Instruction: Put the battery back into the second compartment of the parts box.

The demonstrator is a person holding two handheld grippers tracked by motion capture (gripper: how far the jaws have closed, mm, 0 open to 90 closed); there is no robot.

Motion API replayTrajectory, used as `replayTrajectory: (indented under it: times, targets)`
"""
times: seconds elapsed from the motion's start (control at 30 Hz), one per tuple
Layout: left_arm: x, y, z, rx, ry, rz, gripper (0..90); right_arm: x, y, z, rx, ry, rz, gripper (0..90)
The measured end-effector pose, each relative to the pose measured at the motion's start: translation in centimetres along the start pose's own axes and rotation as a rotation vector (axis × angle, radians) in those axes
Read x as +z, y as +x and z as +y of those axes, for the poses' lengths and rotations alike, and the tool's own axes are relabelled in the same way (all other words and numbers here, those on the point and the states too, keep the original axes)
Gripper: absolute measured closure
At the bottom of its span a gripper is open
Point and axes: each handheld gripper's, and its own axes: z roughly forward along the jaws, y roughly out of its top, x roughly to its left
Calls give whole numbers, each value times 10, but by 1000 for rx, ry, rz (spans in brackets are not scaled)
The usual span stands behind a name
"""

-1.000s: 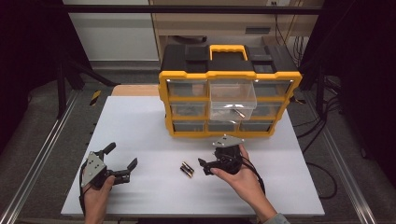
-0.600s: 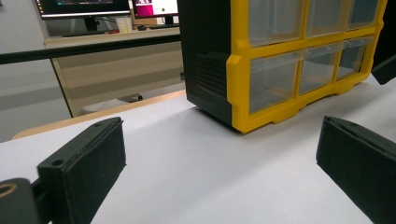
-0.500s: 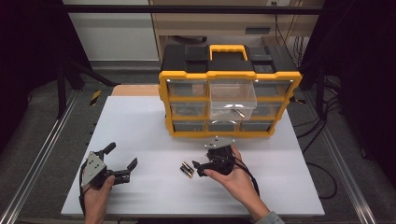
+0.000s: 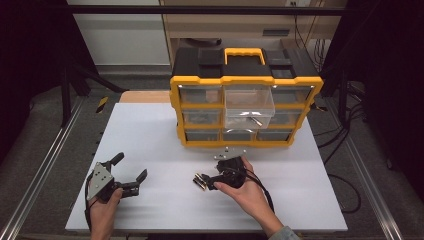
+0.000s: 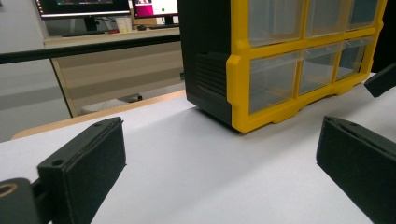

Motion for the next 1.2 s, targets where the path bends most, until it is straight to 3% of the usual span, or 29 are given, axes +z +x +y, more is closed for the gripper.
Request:
replayTrajectory:
  times: [0.07, 0.4, 0.67, 1.2]
  targets:
    - [0, 0, 0, -1, 0, 0, 10, 2, 2, 0, 13, 1, -4, 146]
    - [0, 0, 0, -2, -2, 2, 11, 9, 7, 0, -19, 16, 6, 182]
    - [0, 1, 0, -2, -2, 2, 12, 11, 11, 0, -32, 14, 20, 259]
    - [0, 1, 0, -2, -1, -1, 15, 21, 15, -2, -28, 70, 32, 541]
